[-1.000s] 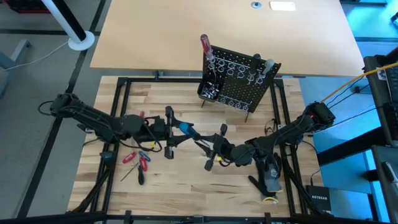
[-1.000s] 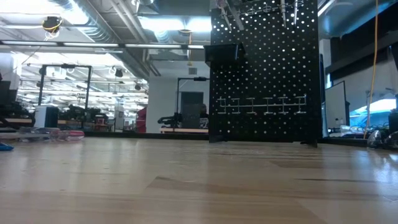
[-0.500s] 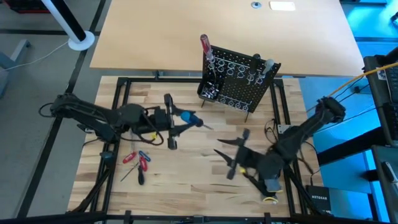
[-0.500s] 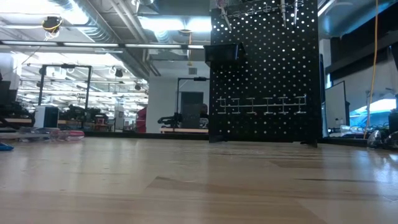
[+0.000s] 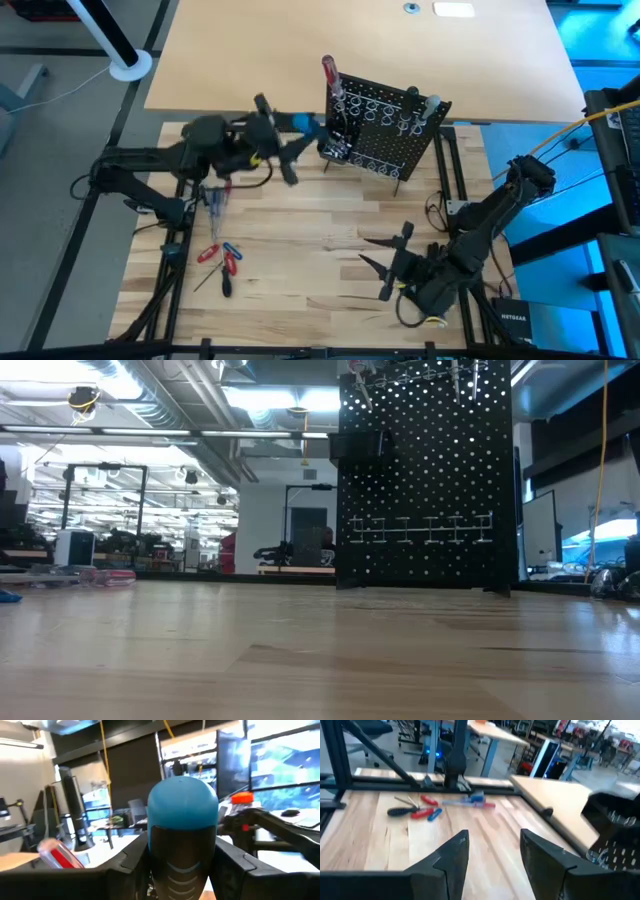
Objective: Hang tools onto peg board
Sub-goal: Hang the bottom blue screwdriver on the black pegboard
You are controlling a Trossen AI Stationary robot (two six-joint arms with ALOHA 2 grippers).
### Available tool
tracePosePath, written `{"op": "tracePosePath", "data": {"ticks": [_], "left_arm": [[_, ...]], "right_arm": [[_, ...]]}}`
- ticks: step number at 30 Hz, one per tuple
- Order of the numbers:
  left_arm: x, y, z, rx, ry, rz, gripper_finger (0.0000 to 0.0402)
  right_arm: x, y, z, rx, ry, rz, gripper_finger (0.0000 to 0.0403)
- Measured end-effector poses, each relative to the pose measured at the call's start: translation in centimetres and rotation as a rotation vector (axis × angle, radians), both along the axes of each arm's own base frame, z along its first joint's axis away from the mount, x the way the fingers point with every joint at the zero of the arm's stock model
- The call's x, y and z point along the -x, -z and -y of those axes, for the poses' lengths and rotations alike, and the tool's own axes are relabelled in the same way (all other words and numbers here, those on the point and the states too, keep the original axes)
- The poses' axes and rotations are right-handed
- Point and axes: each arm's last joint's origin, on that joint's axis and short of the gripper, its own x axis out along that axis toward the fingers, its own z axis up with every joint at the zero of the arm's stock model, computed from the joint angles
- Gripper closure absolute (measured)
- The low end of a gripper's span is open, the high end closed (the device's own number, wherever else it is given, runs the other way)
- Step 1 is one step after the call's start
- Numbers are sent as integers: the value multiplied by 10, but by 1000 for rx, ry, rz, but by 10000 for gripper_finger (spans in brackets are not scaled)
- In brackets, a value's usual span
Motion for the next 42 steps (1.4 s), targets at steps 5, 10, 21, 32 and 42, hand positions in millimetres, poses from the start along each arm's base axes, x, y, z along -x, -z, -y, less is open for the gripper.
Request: {"op": "tracePosePath", "data": {"ticks": [5,10,21,32,42], "left_arm": [[-18,-27,-19,-5,-60,-57,259],[-37,-39,-34,-11,-104,-152,257],[-27,-83,-44,-40,-102,-27,256],[-34,-79,-63,-20,-124,-21,254],[-40,-72,-80,22,-119,-30,254]], "right_arm": [[-6,29,2,-40,19,-40,226],[-14,50,6,-32,53,-75,226],[-27,64,11,-35,57,-130,226],[-28,66,11,-47,63,-125,226],[-27,66,11,-45,63,-127,226]]}}
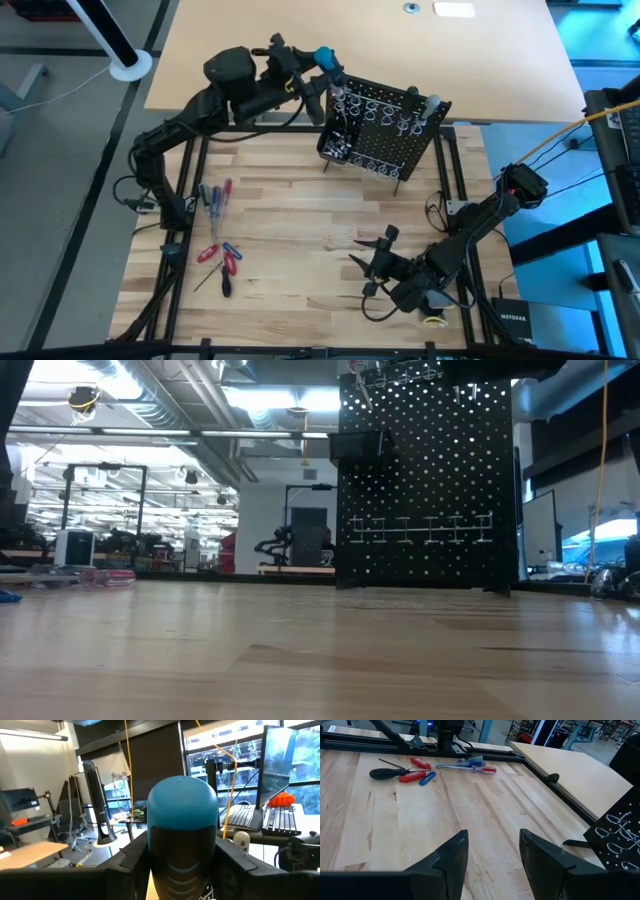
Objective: Hang tools onto peg board
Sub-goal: Hang the bottom blue screwdriver on the black pegboard
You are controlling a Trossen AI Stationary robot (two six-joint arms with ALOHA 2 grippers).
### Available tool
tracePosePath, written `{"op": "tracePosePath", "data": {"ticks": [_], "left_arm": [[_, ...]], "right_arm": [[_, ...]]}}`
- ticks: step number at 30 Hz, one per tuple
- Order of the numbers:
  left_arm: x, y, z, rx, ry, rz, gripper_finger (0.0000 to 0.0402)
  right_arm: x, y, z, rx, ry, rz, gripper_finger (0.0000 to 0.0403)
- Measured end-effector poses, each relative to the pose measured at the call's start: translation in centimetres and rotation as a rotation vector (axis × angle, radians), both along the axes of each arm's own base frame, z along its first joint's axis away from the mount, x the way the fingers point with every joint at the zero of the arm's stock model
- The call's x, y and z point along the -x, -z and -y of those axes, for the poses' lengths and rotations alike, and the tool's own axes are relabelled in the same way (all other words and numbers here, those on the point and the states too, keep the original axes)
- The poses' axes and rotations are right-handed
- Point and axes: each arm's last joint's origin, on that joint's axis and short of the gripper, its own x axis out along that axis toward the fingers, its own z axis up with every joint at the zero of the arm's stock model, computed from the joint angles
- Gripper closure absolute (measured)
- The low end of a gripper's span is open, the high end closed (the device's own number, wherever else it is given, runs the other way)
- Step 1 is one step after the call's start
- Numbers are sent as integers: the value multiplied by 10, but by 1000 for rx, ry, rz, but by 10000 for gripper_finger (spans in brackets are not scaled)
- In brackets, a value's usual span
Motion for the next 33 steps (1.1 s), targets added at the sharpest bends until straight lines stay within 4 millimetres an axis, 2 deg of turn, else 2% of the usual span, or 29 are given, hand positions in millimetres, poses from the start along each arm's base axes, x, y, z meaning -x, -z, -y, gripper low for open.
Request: {"op": "tracePosePath", "data": {"ticks": [8,23,33], "left_arm": [[-4,9,-11,54,12,-37,251],[-7,11,-11,59,47,-43,249],[-1,9,-13,73,52,-84,249]], "right_arm": [[0,0,0,-1,1,0,226],[0,0,0,-2,0,0,226],[0,0,0,-11,-12,-8,226]]}}
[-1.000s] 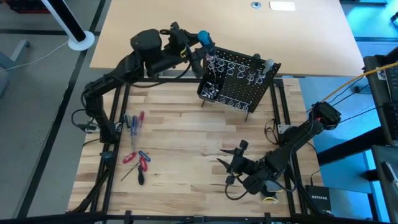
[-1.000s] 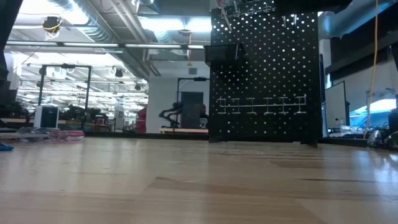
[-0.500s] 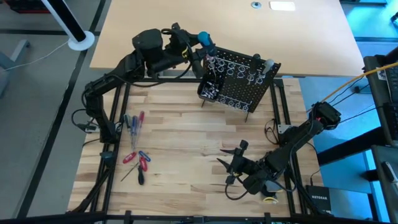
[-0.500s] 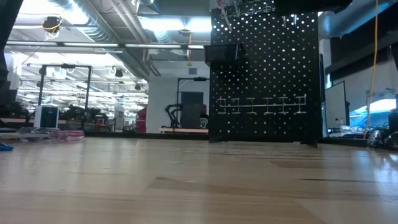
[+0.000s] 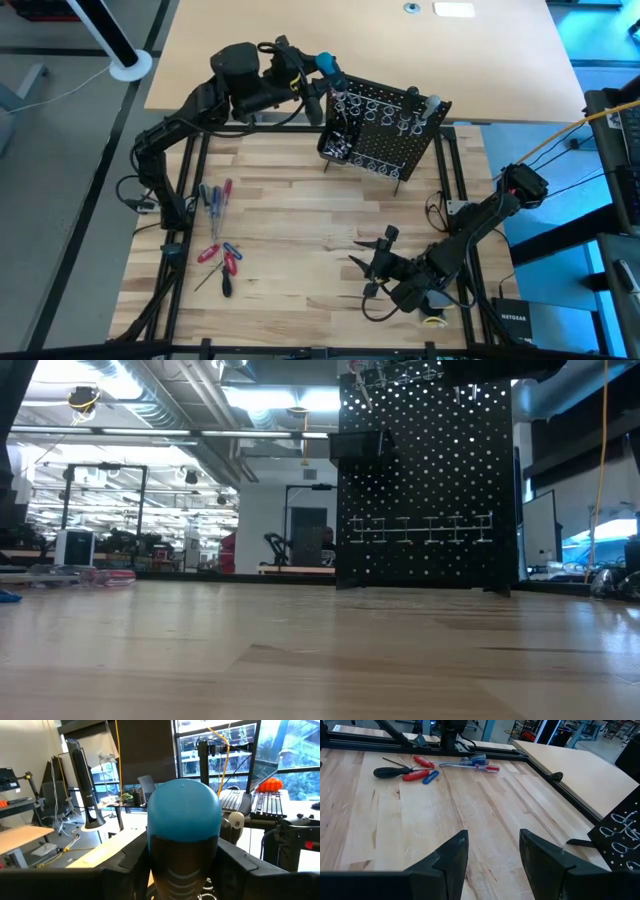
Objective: Hang tools onto peg board
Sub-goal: Hang the bottom blue screwdriver on the black pegboard
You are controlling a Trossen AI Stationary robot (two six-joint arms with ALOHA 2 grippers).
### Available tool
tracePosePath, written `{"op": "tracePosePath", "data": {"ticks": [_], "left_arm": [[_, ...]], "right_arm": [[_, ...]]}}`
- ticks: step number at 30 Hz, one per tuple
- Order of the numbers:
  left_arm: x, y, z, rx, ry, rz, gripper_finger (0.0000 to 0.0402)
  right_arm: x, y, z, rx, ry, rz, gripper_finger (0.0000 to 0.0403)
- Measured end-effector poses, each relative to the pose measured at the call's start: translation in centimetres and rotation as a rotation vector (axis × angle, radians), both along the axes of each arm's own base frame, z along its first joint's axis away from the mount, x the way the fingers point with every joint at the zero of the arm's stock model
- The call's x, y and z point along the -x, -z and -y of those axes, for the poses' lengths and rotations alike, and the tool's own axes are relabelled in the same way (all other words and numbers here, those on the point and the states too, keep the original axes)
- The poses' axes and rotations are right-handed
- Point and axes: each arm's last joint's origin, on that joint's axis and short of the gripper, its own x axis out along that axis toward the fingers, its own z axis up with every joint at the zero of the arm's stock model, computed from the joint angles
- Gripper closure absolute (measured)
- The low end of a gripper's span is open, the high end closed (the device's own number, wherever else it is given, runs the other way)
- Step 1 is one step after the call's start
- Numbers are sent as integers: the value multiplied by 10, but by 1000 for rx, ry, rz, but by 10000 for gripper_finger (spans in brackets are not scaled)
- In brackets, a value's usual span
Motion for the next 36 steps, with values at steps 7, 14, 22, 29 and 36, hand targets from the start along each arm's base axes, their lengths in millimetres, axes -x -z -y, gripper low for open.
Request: {"op": "tracePosePath", "data": {"ticks": [7,14,22,29,36], "left_arm": [[0,0,-1,-2,-2,4,249],[0,-2,-1,-25,-3,11,249],[-1,-9,2,-112,-6,66,249],[-2,-11,7,-130,13,79,249],[-7,-11,32,-170,108,65,249]], "right_arm": [[0,0,1,8,13,8,226],[1,-9,3,95,131,95,226],[-8,-47,12,273,210,96,226],[-27,-97,31,488,360,19,226],[-41,-159,62,628,432,-110,227]]}}
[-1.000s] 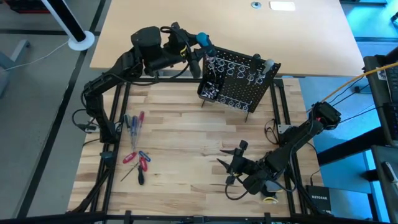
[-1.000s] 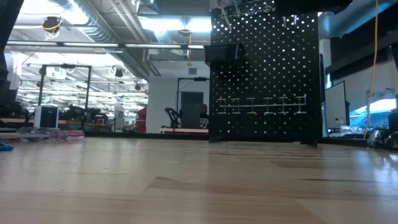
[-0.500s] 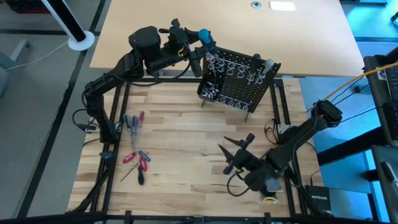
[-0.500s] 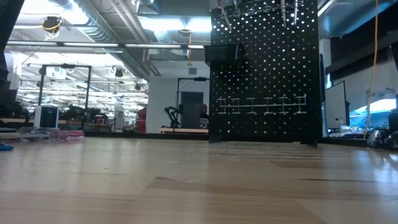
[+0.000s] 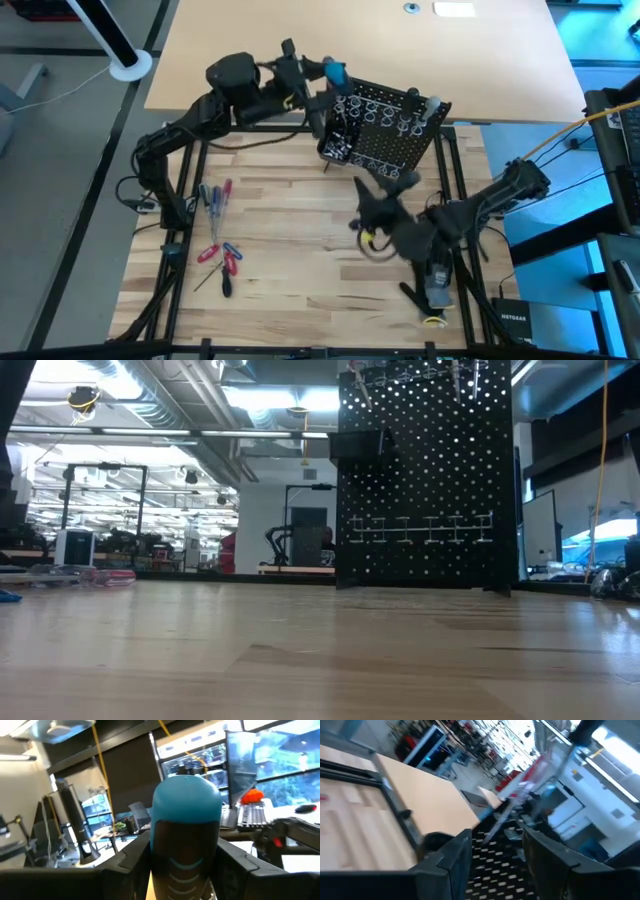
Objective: Hang tools onto peg board
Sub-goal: Hang the bottom blue screwdriver on the black pegboard
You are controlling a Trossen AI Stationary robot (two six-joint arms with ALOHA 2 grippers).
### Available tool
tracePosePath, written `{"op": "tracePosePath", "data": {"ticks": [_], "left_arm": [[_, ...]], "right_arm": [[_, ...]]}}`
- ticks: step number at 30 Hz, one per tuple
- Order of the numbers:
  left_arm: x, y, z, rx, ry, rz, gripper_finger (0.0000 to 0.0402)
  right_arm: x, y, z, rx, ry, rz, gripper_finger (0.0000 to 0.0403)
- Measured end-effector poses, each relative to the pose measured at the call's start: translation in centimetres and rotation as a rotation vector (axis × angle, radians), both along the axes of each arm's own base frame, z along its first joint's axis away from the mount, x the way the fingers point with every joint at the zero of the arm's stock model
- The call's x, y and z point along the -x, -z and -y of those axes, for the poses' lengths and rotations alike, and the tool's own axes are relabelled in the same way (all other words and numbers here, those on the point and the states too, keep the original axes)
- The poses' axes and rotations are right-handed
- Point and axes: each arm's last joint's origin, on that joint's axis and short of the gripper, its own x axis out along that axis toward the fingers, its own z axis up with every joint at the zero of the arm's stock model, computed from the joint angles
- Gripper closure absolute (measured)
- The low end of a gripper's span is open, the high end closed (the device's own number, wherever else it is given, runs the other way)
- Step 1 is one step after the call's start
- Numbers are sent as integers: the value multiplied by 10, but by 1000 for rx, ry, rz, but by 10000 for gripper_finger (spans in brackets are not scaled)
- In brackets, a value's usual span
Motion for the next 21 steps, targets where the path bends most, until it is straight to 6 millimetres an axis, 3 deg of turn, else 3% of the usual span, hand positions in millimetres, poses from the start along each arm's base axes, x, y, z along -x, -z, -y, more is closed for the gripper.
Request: {"op": "tracePosePath", "data": {"ticks": [4,10,15,21], "left_arm": [[1,-2,17,-43,42,-15,249],[12,-15,30,-94,81,56,249],[19,-20,30,-119,62,73,249],[19,-18,17,-92,27,61,249]], "right_arm": [[10,-31,22,-6,27,17,238],[30,-64,56,-66,-21,125,290],[36,-75,83,-86,-39,183,340],[34,-76,108,-81,6,188,384]]}}
